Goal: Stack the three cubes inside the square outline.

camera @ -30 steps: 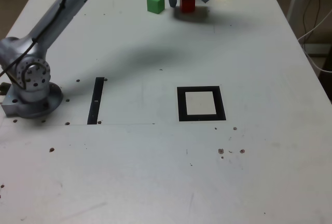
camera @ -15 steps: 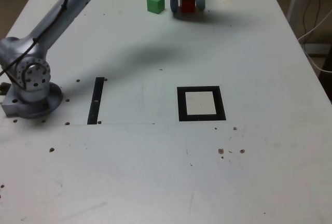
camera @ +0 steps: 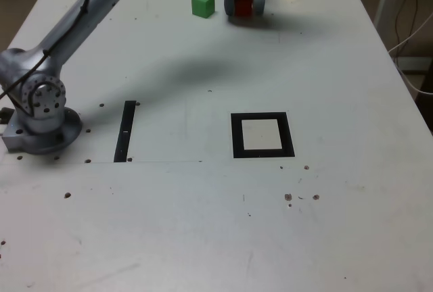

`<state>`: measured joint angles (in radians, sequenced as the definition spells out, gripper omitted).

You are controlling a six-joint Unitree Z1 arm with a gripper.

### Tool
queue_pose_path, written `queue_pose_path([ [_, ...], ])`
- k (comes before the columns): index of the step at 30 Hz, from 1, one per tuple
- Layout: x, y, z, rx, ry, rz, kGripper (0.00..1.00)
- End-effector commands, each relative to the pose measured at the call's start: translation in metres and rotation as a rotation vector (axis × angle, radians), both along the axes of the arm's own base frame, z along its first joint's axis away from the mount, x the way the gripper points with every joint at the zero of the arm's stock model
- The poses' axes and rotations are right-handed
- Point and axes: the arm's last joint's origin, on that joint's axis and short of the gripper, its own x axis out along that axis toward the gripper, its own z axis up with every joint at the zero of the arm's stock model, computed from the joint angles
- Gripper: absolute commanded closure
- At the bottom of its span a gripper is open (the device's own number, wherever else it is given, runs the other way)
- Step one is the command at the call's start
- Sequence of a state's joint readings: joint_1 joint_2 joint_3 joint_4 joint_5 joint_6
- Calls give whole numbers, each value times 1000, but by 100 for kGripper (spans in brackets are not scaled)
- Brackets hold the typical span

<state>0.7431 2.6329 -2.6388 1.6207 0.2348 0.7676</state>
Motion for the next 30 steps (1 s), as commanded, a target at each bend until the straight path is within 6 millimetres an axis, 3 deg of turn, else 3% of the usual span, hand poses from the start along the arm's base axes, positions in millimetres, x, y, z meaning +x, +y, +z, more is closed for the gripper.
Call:
queue_pose_path([
  [1, 0, 0, -1, -1, 10, 3, 70],
  [8, 1, -3, 7, 7, -8, 4, 71],
  [12, 1, -18, 24, -2, -24, -6, 71],
  [22, -5, -87, 76, -48, -40, -33, 71],
  [30, -9, -171, 100, -37, 2, -71, 71],
])
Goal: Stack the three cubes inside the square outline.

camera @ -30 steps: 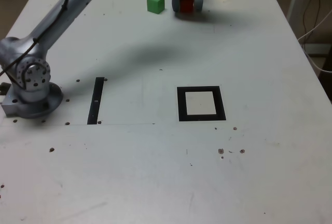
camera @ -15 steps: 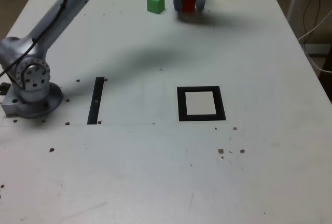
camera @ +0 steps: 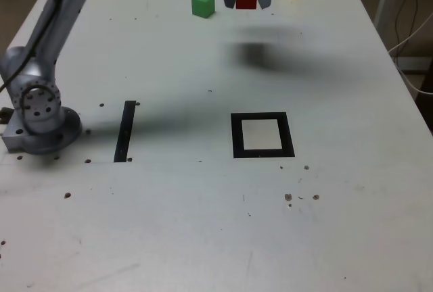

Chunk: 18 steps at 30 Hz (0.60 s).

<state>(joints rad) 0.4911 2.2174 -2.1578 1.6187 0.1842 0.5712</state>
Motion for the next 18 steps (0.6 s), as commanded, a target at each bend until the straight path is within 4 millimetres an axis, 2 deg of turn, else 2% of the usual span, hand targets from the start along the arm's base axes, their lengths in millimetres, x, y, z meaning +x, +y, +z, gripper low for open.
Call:
queue_pose_path([
  [1, 0, -30, 6, 8, 7, -23, 71],
  [5, -3, -77, 10, 14, -1, -55, 71],
  [11, -27, -137, 10, -8, -52, -73, 71],
  [18, -49, -182, -7, -20, -78, -52, 74],
])
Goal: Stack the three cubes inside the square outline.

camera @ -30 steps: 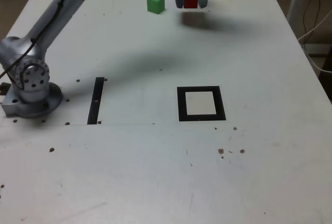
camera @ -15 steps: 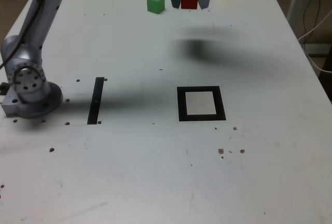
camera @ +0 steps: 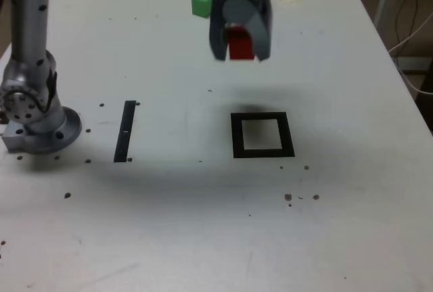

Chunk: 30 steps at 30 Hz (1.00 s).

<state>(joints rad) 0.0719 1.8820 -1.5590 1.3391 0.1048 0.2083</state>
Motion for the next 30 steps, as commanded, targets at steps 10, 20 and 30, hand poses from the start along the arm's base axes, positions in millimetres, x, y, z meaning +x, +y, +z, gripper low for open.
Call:
queue_pose_path([
  [10, -10, -51, -20, 16, 30, 19, 74],
  [20, 7, -96, -41, -11, 40, 8, 74],
  [30, 37, -90, -60, 3, 35, 15, 74],
])
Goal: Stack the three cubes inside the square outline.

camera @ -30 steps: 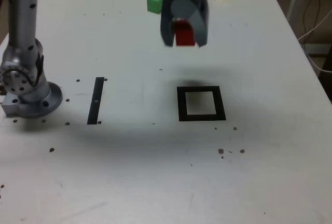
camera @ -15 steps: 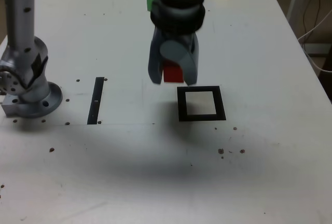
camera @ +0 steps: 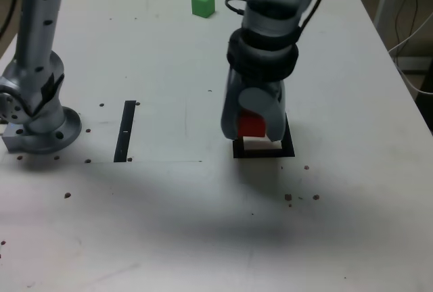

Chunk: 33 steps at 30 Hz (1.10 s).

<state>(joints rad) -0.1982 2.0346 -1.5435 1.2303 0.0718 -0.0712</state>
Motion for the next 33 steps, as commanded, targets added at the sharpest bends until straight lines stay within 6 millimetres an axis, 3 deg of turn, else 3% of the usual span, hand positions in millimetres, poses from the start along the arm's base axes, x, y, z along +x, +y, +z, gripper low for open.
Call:
queue_pose_path([
  [1, 8, 8, -6, -1, 3, 8, 74],
  [10, 19, 31, -17, -5, 9, 27, 73],
  [25, 22, 29, -32, -47, 33, 18, 68],
  [29, 22, 30, -32, -41, 26, 24, 58],
  [32, 21, 30, -32, -37, 22, 26, 40],
  [33, 21, 30, -32, -37, 21, 25, 30],
])
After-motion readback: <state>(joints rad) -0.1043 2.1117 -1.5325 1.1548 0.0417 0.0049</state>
